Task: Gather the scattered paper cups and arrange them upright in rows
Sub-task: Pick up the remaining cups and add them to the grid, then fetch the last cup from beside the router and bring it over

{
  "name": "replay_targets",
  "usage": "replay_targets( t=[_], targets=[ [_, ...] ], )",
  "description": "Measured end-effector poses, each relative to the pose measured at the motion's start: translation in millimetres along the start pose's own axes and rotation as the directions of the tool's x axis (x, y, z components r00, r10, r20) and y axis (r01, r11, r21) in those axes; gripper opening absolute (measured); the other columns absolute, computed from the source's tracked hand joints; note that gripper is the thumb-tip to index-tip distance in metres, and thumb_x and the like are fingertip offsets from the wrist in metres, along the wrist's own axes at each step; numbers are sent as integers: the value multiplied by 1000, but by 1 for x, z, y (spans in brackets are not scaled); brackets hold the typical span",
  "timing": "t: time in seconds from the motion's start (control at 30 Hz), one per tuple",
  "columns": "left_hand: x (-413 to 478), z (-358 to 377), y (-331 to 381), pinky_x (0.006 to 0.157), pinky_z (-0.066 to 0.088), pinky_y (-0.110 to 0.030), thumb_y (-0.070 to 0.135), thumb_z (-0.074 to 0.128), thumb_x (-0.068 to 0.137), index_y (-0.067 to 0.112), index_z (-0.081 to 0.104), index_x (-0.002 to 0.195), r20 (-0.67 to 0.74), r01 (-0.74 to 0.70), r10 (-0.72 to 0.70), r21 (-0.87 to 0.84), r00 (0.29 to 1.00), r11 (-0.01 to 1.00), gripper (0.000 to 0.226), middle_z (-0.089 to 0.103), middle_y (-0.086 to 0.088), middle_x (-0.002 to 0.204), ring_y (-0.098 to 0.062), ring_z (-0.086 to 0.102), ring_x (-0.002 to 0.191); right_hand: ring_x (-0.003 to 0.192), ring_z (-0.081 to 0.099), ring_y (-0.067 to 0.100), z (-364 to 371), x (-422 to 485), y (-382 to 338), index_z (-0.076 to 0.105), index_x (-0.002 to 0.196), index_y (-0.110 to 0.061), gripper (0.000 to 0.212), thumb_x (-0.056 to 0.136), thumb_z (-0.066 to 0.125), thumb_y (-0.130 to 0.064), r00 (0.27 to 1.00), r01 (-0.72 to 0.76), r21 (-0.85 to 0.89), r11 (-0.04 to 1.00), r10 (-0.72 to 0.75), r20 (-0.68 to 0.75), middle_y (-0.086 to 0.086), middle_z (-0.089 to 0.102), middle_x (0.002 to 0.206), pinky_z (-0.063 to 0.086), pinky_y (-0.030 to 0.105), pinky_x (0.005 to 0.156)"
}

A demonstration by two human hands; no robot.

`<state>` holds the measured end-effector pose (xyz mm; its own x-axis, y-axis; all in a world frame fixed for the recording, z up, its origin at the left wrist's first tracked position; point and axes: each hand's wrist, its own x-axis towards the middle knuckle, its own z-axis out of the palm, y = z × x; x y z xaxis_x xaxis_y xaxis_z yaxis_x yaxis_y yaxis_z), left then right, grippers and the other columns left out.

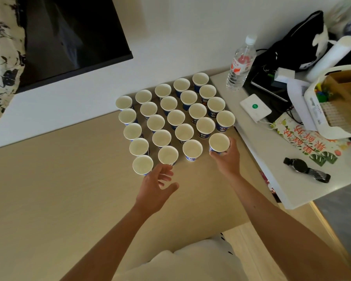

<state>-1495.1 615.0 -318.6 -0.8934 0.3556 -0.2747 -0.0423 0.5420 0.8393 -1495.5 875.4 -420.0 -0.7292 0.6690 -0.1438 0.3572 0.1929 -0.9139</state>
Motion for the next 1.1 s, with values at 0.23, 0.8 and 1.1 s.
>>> replay_targets(
  t=[0.23,0.8,1.1],
  targets=[
    [1,-6,-8,76,56,-30,17,78,77,28,60,109,-42,27,-26,3,999,1000,39,65,13,105,-5,67,85,109,62,23,12,11,6,53,126,-16,66,70,86,-7,999,27,-53,998,-25,26,3,64,120,54,48,93],
    [-9,-33,-24,76,55,-35,12,77,78,22,61,111,-147,91,-110,-128,983,988,38,67,7,105,-10,67,85,120,56,30,11,-96,31,41,143,-8,75,78,74,9,989,-142,-38,989,140,-47,15,49,134,49,30,87],
    [-64,-122,-73,81,54,-39,9,77,80,17,60,115,-376,94,-181,-236,909,967,40,66,3,106,-17,65,96,111,58,24,108,-170,-53,46,136,-6,61,82,67,12,976,71,40,997,-77,202,8,55,125,48,40,98]
  ],
)
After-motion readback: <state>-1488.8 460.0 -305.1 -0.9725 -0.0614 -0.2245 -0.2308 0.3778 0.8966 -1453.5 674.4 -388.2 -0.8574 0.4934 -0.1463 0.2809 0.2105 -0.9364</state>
